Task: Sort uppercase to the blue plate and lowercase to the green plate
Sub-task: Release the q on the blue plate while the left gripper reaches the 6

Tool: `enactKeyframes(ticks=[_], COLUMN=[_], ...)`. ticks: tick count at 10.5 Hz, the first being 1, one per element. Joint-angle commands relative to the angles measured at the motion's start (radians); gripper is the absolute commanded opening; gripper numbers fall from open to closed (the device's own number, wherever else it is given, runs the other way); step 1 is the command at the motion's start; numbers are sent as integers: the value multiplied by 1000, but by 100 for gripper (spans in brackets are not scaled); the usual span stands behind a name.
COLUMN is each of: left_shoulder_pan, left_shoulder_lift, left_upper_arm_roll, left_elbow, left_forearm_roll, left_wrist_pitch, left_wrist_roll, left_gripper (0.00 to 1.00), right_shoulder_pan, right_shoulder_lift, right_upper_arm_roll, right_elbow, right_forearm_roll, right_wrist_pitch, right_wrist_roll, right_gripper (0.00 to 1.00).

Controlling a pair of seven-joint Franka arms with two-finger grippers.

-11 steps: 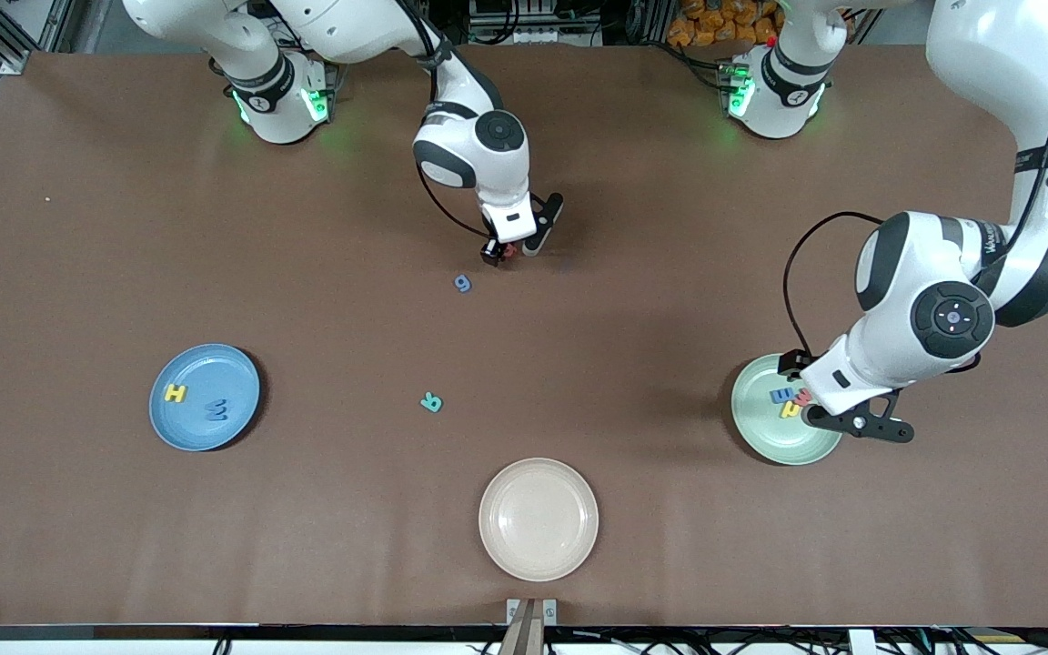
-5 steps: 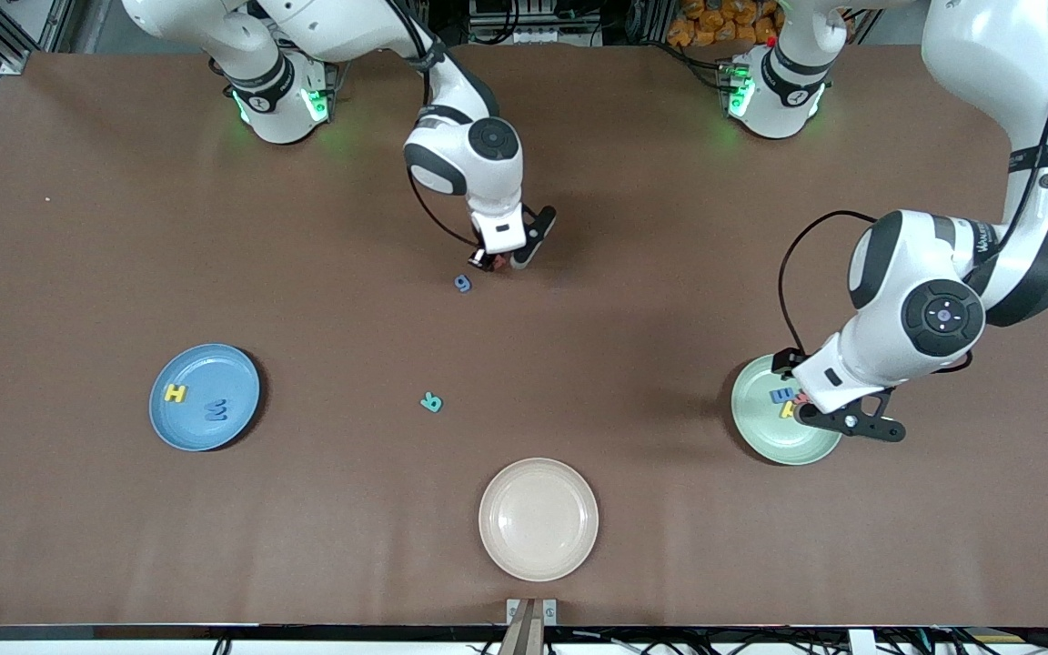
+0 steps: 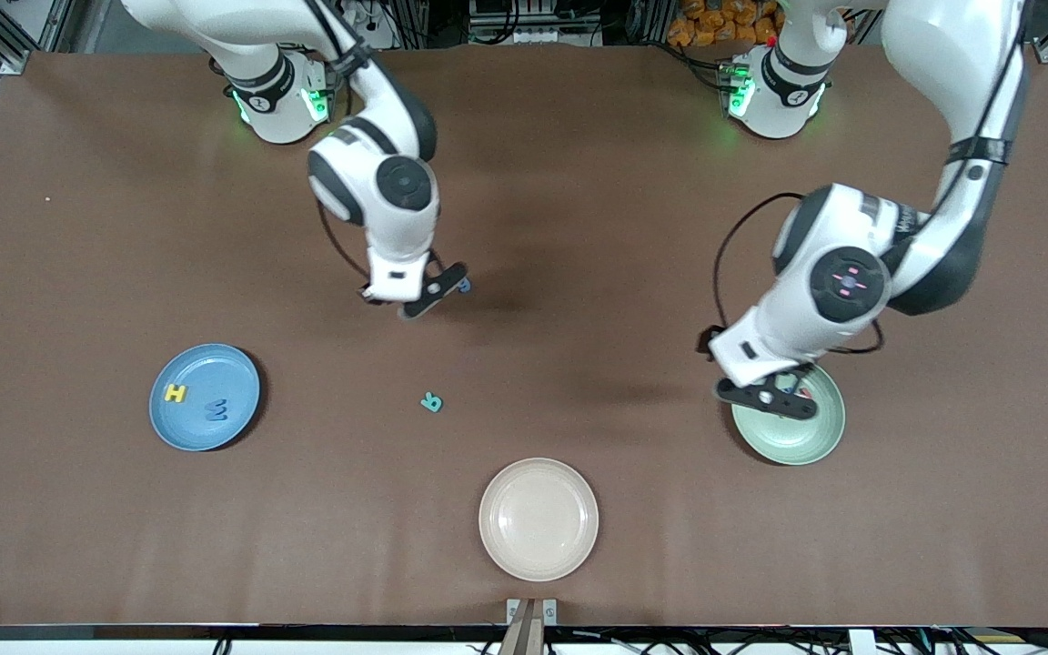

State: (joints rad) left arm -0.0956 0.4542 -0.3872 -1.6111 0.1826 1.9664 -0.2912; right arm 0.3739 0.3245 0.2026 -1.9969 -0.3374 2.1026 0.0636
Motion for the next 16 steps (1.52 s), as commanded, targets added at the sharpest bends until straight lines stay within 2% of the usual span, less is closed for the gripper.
enactKeyframes(ticks=[1,2,6,8,9,10,12,16], left_shoulder_pan=[-129,-218,-419,-508,-567,-599,-662,-685], left_shoulder_lift=[15,35,193,289,338,369,469,526], left_upper_arm_roll=[-32,-25,-25,-24,-15,11,14,34], left_elbow=[0,23,166,235,281,316,396,416], left_forearm_roll=[4,5,-3,-3,-3,-5,-5,-49], left_wrist_pitch=[-12,-1,14,104,153,166,172,174], left_wrist_roll=[-202,-244,-712,-912,-975,-1053,-1161,-1232], left_gripper=[100,100,100,100,100,100,100,100], right_shoulder_pan=[-183,-244,-443,-515,-523,-541,-564,-576], right_shoulder_lift=[8,14,56,82,99,105,105,103], right_upper_arm_roll=[14,15,14,15,15,15,15,17], right_elbow=[10,18,20,21,35,50,52,67], right_forearm_roll=[-72,-112,-228,-293,-298,-287,-263,-241], right_wrist_pitch=[-10,-7,68,152,166,157,162,159], right_wrist_roll=[-7,-7,-13,-13,1,4,7,7], right_gripper=[0,0,0,0,60,100,100,100])
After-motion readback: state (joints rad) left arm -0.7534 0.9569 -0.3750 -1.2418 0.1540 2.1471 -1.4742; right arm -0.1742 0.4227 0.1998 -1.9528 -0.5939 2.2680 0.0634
